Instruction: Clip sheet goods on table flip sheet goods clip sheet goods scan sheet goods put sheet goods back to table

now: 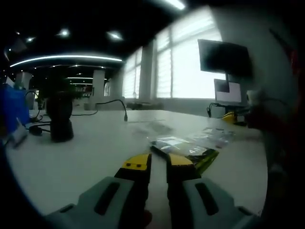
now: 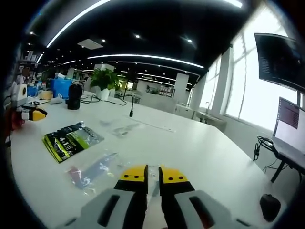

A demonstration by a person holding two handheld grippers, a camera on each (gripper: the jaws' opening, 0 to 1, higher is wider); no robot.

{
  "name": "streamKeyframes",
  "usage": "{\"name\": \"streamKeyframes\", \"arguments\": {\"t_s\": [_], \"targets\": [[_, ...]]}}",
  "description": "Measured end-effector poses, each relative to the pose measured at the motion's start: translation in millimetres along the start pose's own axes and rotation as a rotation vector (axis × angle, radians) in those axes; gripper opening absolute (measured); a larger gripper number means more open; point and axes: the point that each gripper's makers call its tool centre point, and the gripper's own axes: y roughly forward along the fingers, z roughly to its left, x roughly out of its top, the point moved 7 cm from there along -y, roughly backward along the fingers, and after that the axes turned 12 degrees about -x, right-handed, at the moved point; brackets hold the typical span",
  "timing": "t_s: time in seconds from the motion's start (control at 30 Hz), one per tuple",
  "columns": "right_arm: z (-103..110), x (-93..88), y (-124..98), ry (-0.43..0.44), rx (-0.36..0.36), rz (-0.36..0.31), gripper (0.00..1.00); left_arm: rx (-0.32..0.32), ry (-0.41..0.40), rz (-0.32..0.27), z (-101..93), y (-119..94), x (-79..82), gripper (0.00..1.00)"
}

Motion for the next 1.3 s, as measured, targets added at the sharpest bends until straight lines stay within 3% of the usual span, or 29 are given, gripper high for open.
{"name": "streamKeyframes", "arguments": {"t_s": [1.3], "targets": [[-3.9, 7.7, 6.6, -0.012, -0.007, 0.0, 0.07, -0.002, 0.002, 0.003, 3.0, -0.2, -0.9, 0.06]]}}
